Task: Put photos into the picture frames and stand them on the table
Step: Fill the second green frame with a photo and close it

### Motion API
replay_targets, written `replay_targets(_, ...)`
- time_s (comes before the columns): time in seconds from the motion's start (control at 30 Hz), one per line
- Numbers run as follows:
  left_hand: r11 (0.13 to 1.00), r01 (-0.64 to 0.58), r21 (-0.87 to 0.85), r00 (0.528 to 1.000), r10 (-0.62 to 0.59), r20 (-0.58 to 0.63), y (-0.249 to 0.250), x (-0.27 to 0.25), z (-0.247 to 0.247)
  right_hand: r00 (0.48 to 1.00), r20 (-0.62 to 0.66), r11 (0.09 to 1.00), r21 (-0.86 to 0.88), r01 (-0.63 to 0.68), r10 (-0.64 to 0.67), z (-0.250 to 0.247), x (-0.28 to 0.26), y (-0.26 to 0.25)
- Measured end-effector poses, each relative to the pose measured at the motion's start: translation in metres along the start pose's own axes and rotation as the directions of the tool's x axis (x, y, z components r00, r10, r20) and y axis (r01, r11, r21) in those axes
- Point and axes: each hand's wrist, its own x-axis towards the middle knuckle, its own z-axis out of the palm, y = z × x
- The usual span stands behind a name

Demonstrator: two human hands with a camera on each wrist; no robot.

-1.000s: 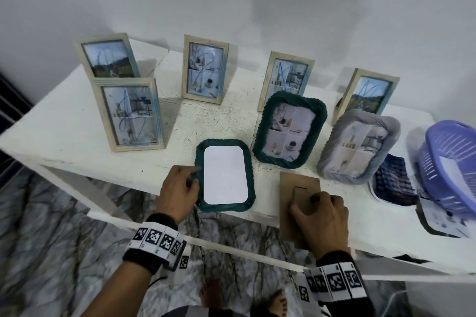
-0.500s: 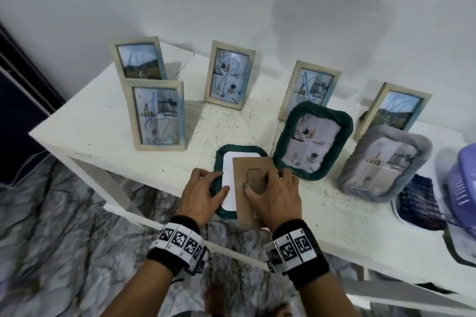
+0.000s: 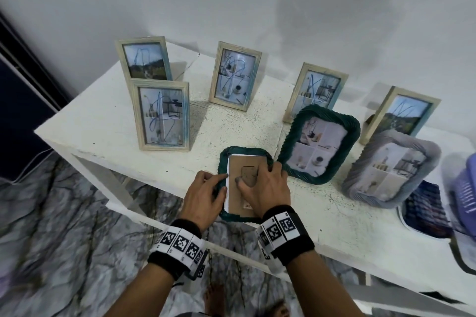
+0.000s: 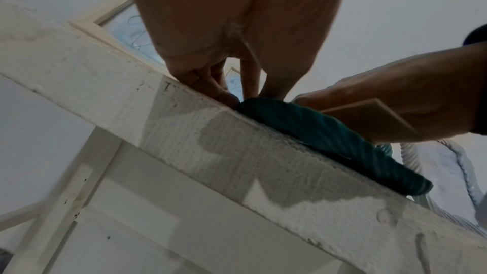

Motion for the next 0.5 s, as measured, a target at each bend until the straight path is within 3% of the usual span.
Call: replay_targets(0.5, 1.000, -0.013, 0.015, 1.000, 0.013, -0.029, 0.0002, -0.0005, 0.0032, 0.999, 0.017, 0.999, 0.010, 0.031, -0.031, 0.0062, 0.0056, 0.0051)
